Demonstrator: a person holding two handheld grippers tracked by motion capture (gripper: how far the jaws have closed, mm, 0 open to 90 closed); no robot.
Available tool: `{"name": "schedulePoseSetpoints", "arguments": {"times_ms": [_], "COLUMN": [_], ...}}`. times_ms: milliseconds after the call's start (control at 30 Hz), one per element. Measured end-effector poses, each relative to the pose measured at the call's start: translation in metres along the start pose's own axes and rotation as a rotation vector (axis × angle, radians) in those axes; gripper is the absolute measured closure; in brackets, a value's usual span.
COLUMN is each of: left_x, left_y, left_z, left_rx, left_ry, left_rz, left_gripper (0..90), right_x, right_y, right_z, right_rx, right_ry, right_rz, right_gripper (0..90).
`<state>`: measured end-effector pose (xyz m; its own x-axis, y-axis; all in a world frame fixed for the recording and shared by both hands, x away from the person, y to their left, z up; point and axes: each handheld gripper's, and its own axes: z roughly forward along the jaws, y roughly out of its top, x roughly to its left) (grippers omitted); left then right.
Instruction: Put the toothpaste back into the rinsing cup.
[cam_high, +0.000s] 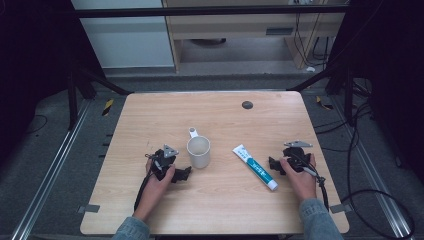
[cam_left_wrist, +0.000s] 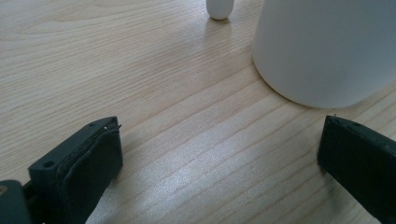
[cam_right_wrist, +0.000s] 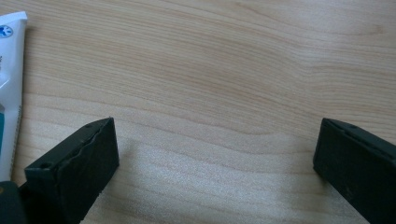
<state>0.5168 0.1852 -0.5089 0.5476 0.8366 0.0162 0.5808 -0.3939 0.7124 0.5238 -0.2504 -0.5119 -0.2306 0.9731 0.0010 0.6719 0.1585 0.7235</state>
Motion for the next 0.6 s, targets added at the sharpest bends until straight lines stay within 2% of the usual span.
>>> {"name": "schedulePoseSetpoints", "arguments": {"times_ms": [100,133,167,200,300,333,367,433,600], "left_x": [0.000,0.000,0.000,0.000,0.000,0.000,0.000,0.000,0.000], "left_y": [0.000,0.000,0.000,0.000,0.000,0.000,0.000,0.000,0.000], "left_z": [0.000,0.000,0.000,0.000,0.000,0.000,0.000,0.000,0.000], "left_rx": [0.000,0.000,0.000,0.000,0.000,0.000,0.000,0.000,0.000], "left_ry": [0.000,0.000,0.000,-0.001,-0.002,-0.002,-0.002,-0.002,-0.002], "left_rz": [0.000,0.001,0.001,0.002,0.002,0.002,0.002,0.002,0.002], "left_gripper": [0.0,0.0,0.0,0.0,0.0,0.0,0.0,0.0,0.0], "right_x": [-0.002,-0.002,-0.002,-0.001,0.004,0.004,0.007,0.009,0.017], "right_y": [0.003,0.005,0.005,0.007,0.010,0.010,0.013,0.015,0.020], "right_z": [-0.004,-0.009,-0.009,-0.019,-0.036,-0.036,-0.046,-0.054,-0.065], "right_rx": [0.029,0.025,0.025,0.022,0.049,0.049,0.056,0.077,0.110], "right_ry": [0.015,0.006,0.006,0.014,0.030,0.030,0.064,0.098,0.117], "right_rz": [-0.033,-0.053,-0.053,-0.087,-0.133,-0.133,-0.150,-0.159,-0.206], "right_gripper": [8.8,10.0,10.0,11.1,13.1,13.1,14.7,15.2,18.3]}}
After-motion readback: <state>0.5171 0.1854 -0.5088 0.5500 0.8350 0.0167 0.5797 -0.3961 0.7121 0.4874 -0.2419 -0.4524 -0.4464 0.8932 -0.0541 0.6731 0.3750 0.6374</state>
